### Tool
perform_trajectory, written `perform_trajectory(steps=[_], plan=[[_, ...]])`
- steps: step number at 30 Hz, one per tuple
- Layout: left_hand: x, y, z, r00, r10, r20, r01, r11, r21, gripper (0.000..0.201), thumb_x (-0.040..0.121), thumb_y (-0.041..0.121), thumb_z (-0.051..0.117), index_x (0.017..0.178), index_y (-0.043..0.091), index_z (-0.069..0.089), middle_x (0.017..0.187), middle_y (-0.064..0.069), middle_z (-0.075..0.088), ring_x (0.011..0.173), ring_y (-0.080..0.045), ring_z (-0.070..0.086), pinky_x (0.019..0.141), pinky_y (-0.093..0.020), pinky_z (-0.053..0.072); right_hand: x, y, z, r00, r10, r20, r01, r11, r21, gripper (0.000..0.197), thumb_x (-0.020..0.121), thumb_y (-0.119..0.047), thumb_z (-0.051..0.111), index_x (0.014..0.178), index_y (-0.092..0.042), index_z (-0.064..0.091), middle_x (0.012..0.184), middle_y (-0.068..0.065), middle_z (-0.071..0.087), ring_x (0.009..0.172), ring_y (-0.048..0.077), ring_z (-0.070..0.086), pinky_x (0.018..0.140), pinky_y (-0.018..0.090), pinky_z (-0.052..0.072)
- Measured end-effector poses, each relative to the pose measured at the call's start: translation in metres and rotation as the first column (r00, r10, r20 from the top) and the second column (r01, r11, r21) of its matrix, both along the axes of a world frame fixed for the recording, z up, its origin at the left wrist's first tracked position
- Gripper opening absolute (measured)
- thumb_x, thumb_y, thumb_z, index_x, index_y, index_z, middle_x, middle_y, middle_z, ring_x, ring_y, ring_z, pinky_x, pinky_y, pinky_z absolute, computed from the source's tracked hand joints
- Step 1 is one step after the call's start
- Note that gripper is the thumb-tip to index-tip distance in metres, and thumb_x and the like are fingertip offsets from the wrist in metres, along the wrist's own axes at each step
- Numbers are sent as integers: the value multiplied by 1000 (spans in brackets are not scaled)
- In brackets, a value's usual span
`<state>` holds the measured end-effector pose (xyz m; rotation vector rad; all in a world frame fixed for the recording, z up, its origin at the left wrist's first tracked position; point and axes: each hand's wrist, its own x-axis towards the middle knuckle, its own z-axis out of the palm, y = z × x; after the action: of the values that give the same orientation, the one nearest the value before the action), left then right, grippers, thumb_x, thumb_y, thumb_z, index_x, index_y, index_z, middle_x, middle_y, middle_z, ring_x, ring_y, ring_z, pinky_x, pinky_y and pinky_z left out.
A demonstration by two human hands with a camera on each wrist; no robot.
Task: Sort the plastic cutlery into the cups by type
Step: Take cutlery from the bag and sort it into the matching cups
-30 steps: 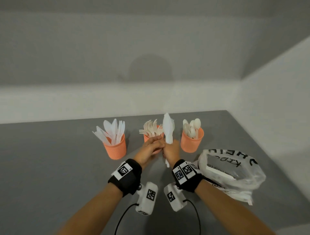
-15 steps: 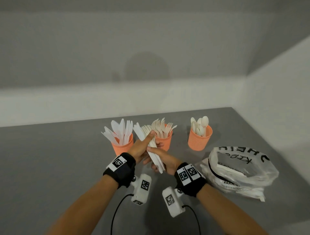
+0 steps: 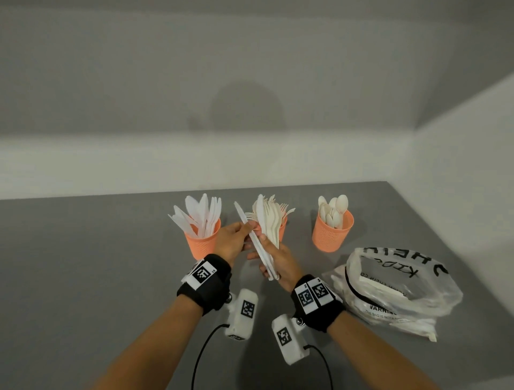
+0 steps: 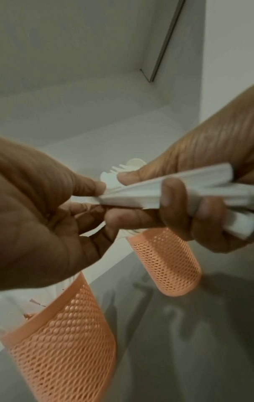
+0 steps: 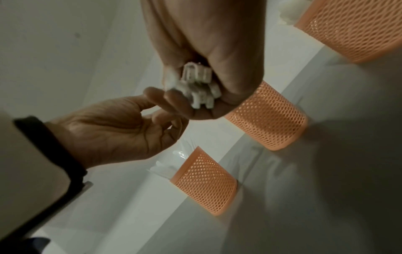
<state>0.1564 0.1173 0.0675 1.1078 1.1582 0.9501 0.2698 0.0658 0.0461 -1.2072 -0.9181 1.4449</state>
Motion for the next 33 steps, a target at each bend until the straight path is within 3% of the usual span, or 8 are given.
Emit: perform_trajectory(steps=[3,6,10,14,21,25,29,33], plan=[[1,1,0,997,7,-74,-4,1000,29,23,96,21,45,92,11,65,82,-3,67,74,-14,62,64,-22,49,4,1,2,999,-2,-37,1,1000,-17,25,96,-28,46,114,-11,53,74,5,67,40,3,57,34,16,39],[5,2,-1,993,21,-116,-15,998,54,25,97,22,43,85,16,65,84,-3,67,75,-14,61,66,-24,48,9,2,2,1000,0,-25,-1,1000,-14,18,95,-25,49,104,-12,57,73,6,68,45,7,60,36,17,42],[12,4,-2,984,176,-1,-176,984,28,27,99,22,37,86,13,60,84,-12,66,79,-25,64,78,-37,53,14,8,-6,998,-67,3,68,997,-38,24,90,-28,58,104,-8,62,80,14,68,56,19,63,45,24,49],[15,2,3,950,293,107,-301,951,66,25,99,23,36,81,18,53,59,-2,46,42,-6,50,56,-32,46,19,11,-9,992,-125,27,126,990,-60,23,89,-23,61,99,-2,61,69,11,61,49,16,56,45,23,48],[14,-8,-2,990,120,-69,-110,984,140,16,83,29,66,77,15,60,59,5,58,46,-6,50,41,-17,34,10,12,-4,998,5,65,-3,1000,-18,13,92,-27,57,91,-13,59,49,0,59,32,9,44,35,17,34],[11,-6,-6,978,205,-49,-197,971,133,12,90,17,57,80,11,55,61,1,53,49,-10,47,41,-18,35,6,13,-2,995,53,83,-52,999,-9,19,93,-33,53,91,-16,61,52,1,64,36,10,51,38,18,41],[-1,6,-6,948,316,-33,-313,947,66,22,94,13,38,73,14,45,66,-6,52,55,-17,45,55,-27,40,6,15,-6,999,51,15,-50,998,-37,28,88,-38,57,82,-11,59,64,8,62,46,14,58,46,24,48],[-22,23,5,920,391,-16,-387,917,98,25,96,20,38,74,12,46,52,1,48,51,-16,45,51,-24,40,11,14,-7,985,-6,170,16,998,-57,23,94,-32,52,78,-15,55,57,2,41,34,5,38,36,17,35]])
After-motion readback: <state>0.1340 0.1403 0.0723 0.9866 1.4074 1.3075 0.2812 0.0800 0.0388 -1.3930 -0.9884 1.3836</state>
